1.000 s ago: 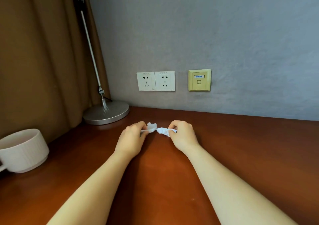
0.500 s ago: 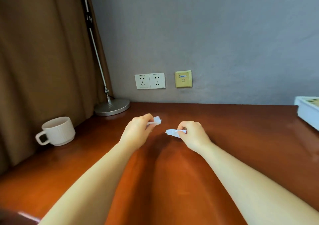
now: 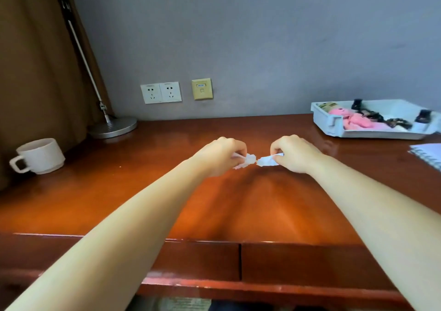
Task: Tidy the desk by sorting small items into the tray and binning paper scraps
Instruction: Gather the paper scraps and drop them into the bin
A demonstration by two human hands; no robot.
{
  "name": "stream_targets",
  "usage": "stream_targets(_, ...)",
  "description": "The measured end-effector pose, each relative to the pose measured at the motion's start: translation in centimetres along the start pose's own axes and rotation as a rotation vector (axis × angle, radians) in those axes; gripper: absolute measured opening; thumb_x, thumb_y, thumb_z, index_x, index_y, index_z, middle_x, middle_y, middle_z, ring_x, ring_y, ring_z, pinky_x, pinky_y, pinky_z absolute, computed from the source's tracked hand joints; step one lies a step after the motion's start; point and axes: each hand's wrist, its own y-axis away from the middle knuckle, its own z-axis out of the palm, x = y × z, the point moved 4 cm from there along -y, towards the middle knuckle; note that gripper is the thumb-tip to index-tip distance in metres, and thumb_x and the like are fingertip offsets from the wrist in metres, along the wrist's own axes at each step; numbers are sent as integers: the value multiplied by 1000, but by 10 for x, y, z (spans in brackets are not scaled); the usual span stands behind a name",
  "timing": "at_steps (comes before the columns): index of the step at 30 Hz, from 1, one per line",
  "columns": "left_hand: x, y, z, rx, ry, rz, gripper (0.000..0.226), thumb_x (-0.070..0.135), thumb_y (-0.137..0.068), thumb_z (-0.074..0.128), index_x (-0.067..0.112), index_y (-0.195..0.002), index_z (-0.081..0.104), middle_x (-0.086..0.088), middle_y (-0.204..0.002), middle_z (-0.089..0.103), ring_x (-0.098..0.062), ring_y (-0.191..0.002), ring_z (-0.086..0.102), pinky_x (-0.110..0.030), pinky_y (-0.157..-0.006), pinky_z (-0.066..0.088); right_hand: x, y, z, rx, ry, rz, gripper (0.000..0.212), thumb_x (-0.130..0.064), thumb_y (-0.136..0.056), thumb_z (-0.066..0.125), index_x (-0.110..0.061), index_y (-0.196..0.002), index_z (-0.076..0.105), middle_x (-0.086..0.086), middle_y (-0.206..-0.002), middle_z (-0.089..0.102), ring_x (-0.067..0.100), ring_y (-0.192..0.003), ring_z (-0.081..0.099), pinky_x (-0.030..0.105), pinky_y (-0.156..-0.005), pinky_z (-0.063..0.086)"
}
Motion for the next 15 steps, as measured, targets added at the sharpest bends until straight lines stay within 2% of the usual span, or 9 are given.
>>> stream_targets(3,50,-7,14,-58,-14,103,10,20,-90,51,22,-91,61,-3,-100,65,-27,-88,59,-39,-77,53,38,38,-11,9,-4,55,16,-14,-88,51,-23,-79,62,0,-92,60,25,-89,56,32,-70,45)
stream_targets(9,154,-18,33,-93,-21,321,12,18,-91,52,17,-97,63,-5,-100,66,-26,-88,58,-40,-77,52,113,118,-35,78,-49,206,18,-15,-86,55,-28,-74,60,-1,-87,57,25,-88,54,39,-83,50)
stream_targets(13,215,-11,47,-106,-33,492,13,19,-91,53,17,-100,62,-6,-100,66,-27,-89,59,-37,-76,50,149,179,-46,156,-99,272,16,-14,-86,59,-25,-75,62,-3,-77,54,19,-79,50,29,-74,43)
stream_targets(15,240,-6,56,-130,-87,569,14,19,-91,52,17,-101,62,-4,-103,67,-29,-93,59,-34,-74,46,163,209,-50,202,-124,312,14,-12,-86,60,-22,-77,64,-1,-76,54,18,-76,50,29,-73,42)
